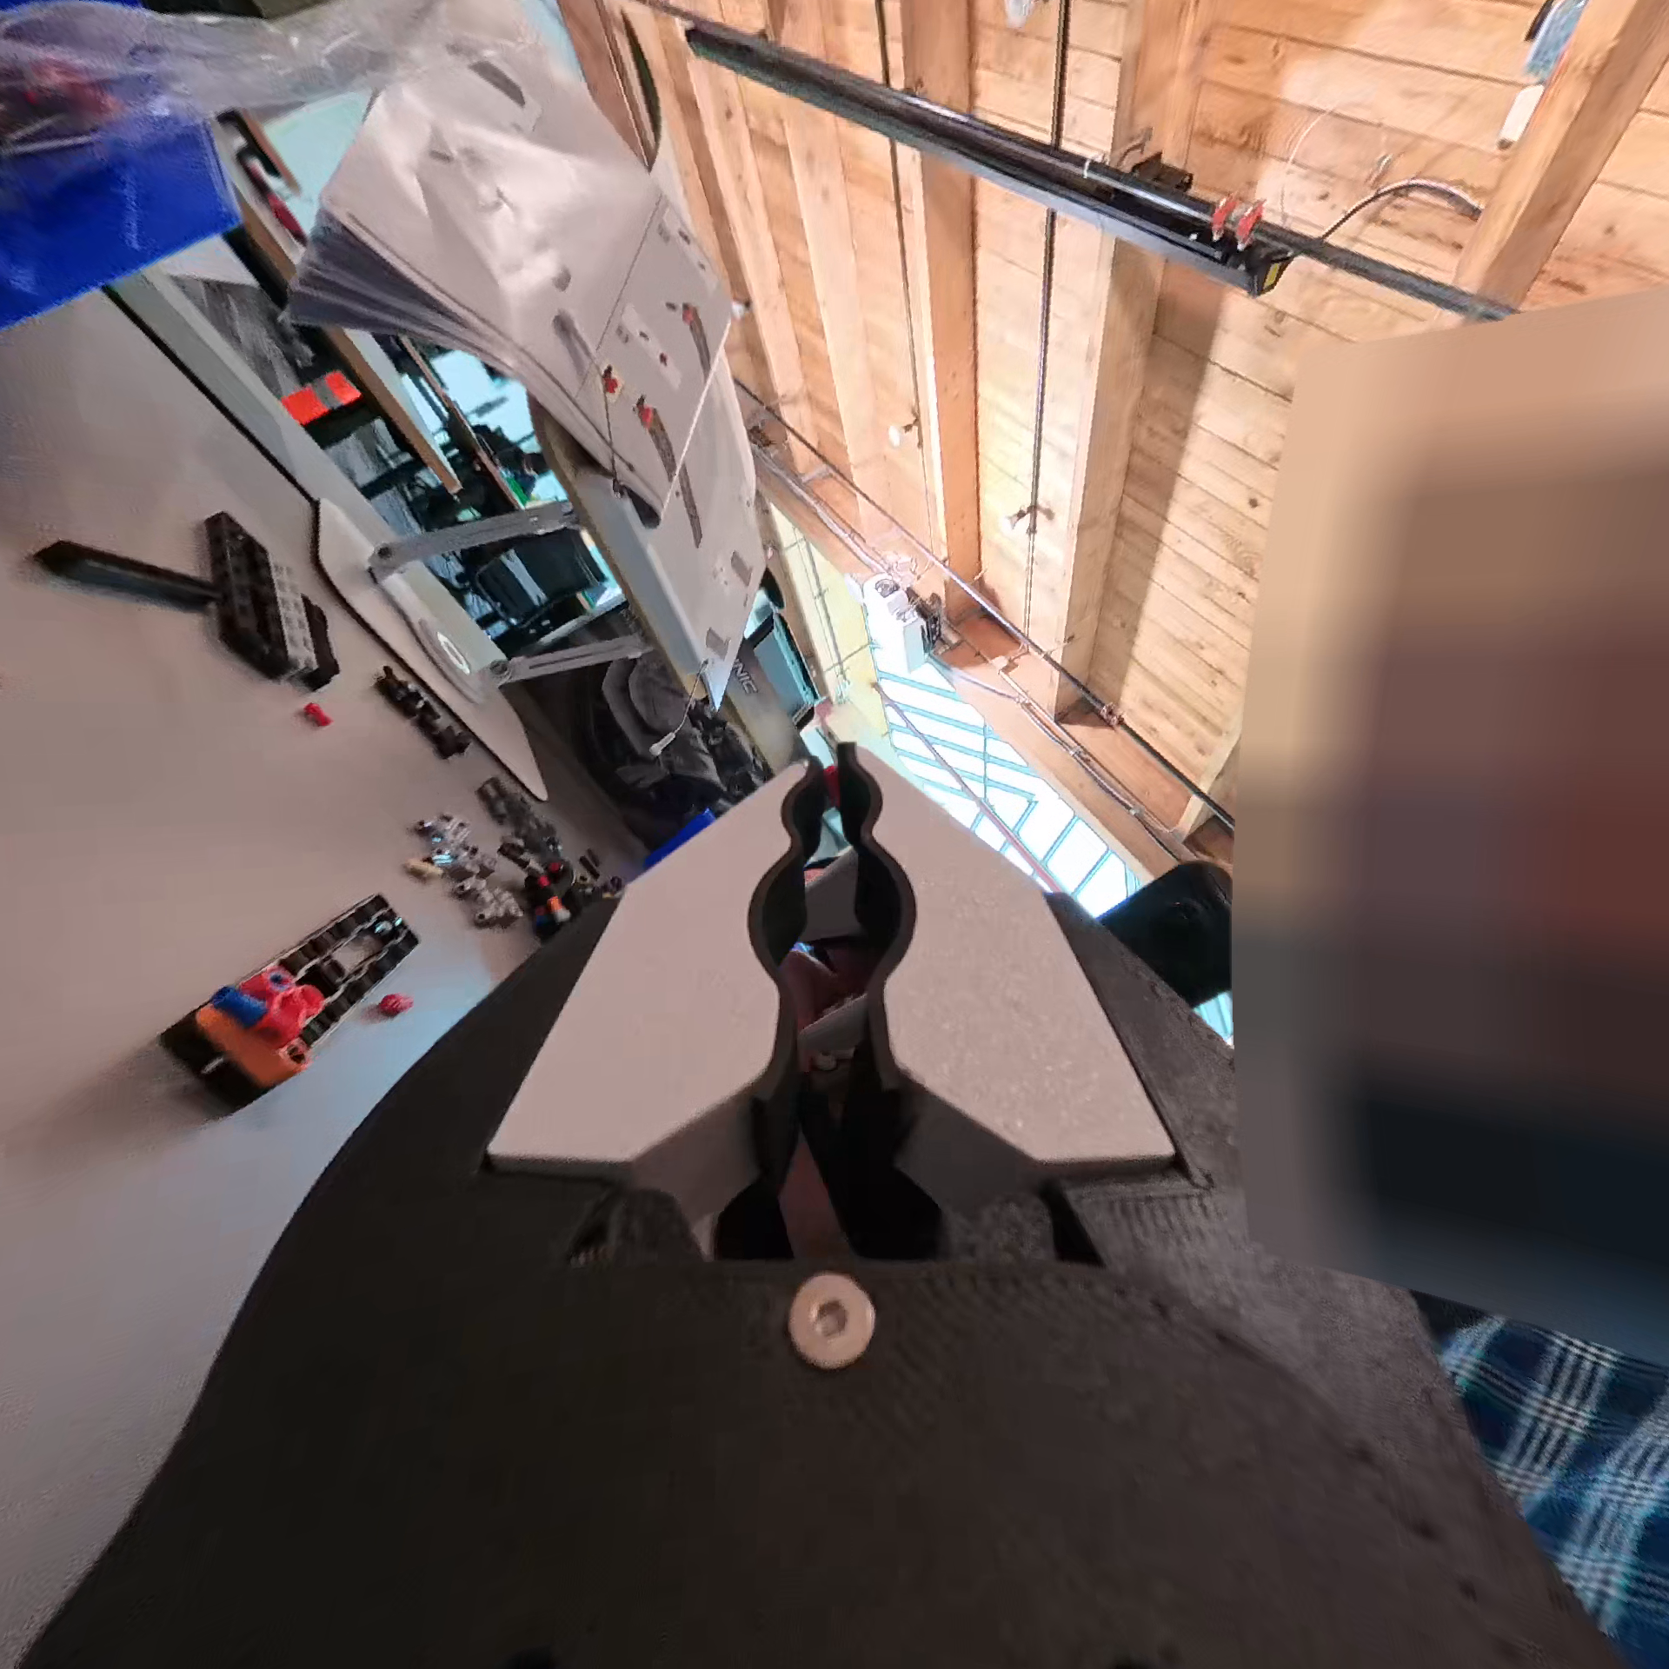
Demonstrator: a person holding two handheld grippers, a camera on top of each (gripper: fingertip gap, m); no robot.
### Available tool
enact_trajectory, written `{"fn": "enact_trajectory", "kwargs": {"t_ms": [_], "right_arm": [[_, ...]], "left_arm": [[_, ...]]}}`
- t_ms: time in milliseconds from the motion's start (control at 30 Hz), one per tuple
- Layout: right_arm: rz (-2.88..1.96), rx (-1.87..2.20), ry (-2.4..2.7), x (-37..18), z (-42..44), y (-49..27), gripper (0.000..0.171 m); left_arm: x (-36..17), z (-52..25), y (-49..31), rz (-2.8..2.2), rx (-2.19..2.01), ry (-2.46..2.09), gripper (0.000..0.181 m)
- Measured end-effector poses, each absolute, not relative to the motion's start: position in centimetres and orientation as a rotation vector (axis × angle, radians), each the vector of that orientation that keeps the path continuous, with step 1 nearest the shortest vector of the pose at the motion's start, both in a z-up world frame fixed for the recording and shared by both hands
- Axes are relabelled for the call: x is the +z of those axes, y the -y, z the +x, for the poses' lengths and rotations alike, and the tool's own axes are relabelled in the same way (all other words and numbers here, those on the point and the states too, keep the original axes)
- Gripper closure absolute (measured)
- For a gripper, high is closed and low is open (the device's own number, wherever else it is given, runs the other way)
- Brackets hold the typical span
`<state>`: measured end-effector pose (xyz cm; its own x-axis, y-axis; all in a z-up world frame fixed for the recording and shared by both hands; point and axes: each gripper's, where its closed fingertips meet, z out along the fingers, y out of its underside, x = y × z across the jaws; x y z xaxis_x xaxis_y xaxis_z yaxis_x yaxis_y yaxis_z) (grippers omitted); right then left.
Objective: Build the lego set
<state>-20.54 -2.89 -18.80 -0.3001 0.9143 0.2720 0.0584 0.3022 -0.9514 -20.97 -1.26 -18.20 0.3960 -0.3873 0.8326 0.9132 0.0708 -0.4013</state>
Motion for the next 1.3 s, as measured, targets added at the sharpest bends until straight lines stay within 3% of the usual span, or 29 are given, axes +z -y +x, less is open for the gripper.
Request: {"fn": "enact_trajectory", "kwargs": {"t_ms": [200,467,767,867,1300], "right_arm": [[-0.845,1.012,1.615,-16.7,-20.6,1.8,0.158],[-0.832,0.963,1.639,-17.0,-21.1,1.5,0.167],[-0.878,0.949,1.649,-18.3,-21.7,1.0,0.168],[-0.904,0.947,1.655,-18.7,-22.0,0.7,0.159],[-0.918,0.911,1.664,-19.4,-22.1,-0.2,0.169]], "left_arm": [[-15.7,-21.0,1.3,-1.017,-1.07,0.571,0.18],[-16.5,-21.4,0.5,-0.961,-1.126,0.616,0.179],[-18.1,-21.8,0.2,-0.941,-1.158,0.672,0.179],[-18.6,-21.9,0.0,-0.939,-1.166,0.696,0.179],[-19.2,-22.1,-1.1,-0.907,-1.217,0.728,0.178]]}}
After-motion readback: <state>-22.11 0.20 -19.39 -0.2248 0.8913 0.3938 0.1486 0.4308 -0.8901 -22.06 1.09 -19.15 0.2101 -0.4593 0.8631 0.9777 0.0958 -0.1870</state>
